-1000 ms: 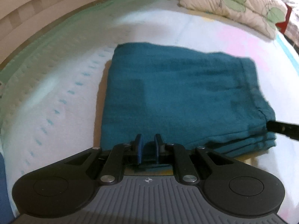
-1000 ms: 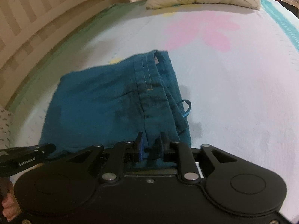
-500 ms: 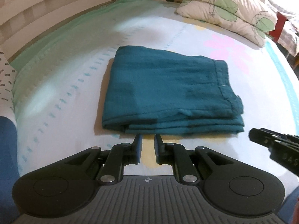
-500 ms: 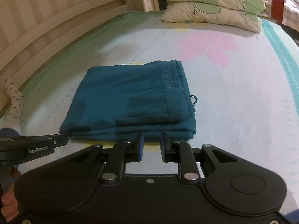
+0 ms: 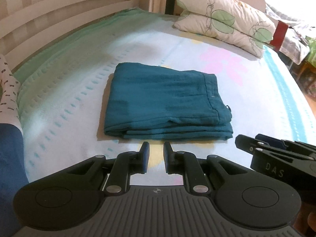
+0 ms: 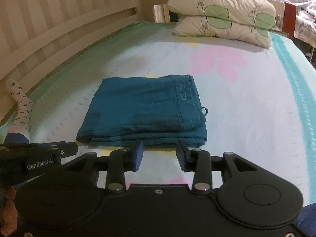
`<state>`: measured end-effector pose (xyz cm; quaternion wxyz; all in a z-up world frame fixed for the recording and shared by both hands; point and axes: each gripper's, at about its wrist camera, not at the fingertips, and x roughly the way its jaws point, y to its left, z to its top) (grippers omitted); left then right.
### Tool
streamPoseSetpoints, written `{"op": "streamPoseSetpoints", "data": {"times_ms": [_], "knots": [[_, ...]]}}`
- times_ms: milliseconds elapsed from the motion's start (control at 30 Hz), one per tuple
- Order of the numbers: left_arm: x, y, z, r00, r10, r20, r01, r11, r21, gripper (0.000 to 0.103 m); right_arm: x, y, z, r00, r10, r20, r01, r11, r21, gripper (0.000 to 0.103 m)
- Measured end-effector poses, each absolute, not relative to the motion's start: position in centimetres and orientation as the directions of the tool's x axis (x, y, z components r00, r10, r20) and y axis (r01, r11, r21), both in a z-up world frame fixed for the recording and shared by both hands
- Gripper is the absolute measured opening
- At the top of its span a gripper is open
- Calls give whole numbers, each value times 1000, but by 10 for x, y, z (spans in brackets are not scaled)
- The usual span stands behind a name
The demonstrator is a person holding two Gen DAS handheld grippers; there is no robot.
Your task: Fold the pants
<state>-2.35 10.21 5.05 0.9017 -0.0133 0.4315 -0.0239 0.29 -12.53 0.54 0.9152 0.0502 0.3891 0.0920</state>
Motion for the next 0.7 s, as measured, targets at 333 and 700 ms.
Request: {"op": "streamPoseSetpoints", "data": {"times_ms": [333,700], "knots": [[-35,93,51,634,-23,-773,32,999,-4,15,1,-122,6,672,182,-717,-109,983,147,48],[-33,93,48,622,-55,-781,55,998,-27,15,1,-125,3,652,168,-740,-84,985,149,48]]}}
